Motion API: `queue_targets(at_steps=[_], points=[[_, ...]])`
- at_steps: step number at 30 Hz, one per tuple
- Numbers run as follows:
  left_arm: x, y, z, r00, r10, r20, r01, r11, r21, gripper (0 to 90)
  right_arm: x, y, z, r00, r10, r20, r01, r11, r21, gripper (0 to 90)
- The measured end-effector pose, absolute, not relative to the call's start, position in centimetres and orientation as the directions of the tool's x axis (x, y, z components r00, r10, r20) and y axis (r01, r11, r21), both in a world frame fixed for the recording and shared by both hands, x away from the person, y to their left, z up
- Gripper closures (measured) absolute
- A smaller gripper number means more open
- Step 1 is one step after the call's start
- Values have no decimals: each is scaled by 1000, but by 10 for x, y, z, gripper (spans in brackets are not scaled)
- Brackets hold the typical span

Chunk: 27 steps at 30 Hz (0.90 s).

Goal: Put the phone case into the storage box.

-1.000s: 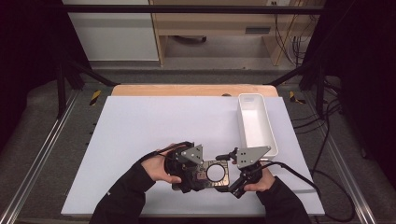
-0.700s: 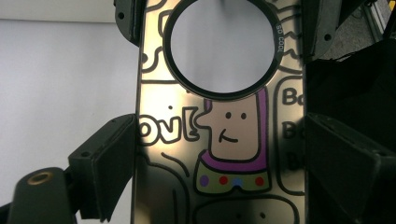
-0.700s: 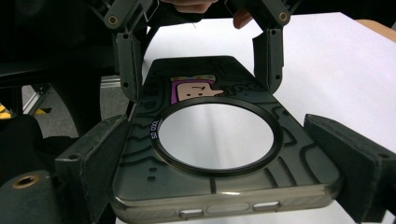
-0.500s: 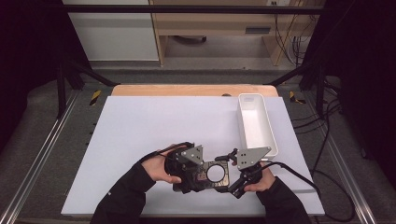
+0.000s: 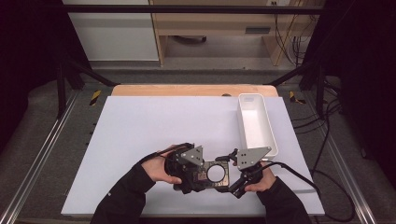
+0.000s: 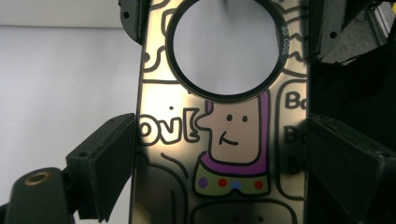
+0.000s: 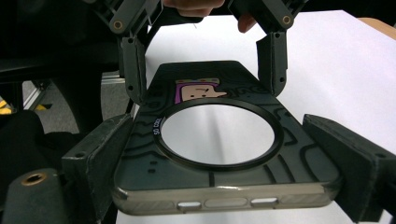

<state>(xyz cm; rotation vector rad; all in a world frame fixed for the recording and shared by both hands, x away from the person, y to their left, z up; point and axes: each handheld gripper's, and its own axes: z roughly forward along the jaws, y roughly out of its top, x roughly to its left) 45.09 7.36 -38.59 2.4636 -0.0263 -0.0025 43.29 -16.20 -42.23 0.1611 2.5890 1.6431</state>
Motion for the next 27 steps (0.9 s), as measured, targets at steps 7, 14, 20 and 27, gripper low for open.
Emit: queue_targets(at_steps=[7,14,20,27], points=[[450,77,-383,1000,-3,27,-19,-768,641,71,434,-163,-422,-990,139,4,66,446,893,124],[446,88,-380,999,30,39,-3,-757,653,24,435,-166,-418,-989,148,12,79,459,885,124],[446,100,-385,996,78,47,30,-765,644,16,437,-171,-412,-987,162,22,100,492,865,124],[445,109,-391,993,111,43,58,-767,639,12,437,-172,-401,-987,161,19,105,549,829,124]])
